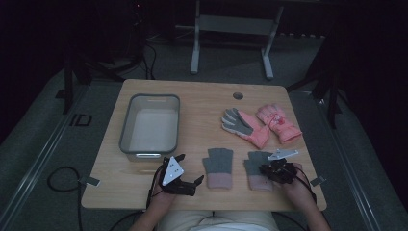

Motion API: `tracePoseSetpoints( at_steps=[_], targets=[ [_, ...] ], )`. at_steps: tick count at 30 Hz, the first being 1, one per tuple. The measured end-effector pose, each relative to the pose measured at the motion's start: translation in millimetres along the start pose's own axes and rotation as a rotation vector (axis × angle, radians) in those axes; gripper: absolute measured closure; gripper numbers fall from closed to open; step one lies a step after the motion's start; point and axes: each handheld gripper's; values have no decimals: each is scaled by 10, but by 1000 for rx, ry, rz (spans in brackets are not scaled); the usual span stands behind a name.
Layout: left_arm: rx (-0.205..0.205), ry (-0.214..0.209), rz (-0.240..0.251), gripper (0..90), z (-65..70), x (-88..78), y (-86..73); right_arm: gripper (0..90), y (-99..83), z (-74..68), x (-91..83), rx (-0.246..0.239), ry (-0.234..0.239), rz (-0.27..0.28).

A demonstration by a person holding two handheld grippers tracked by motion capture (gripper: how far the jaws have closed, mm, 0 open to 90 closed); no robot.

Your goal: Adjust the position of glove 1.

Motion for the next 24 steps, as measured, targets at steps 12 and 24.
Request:
tracePoseSetpoints(
  at_steps=[12,24],
  targets=[
    [-3,4,11,0,-7,-2,-3,854,535,-310,-703,83,3,189],
    [-5,4,10,0,-14,-6,-4,853,973,-825,-361,-2,131,167]
  ],
)
Point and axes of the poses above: each handheld gripper's, and its own axes: x roughly forward along the jaws, y roughly out of its top, z roughly to its right, and after that the axes turned 7 degrees about -z, right-handed
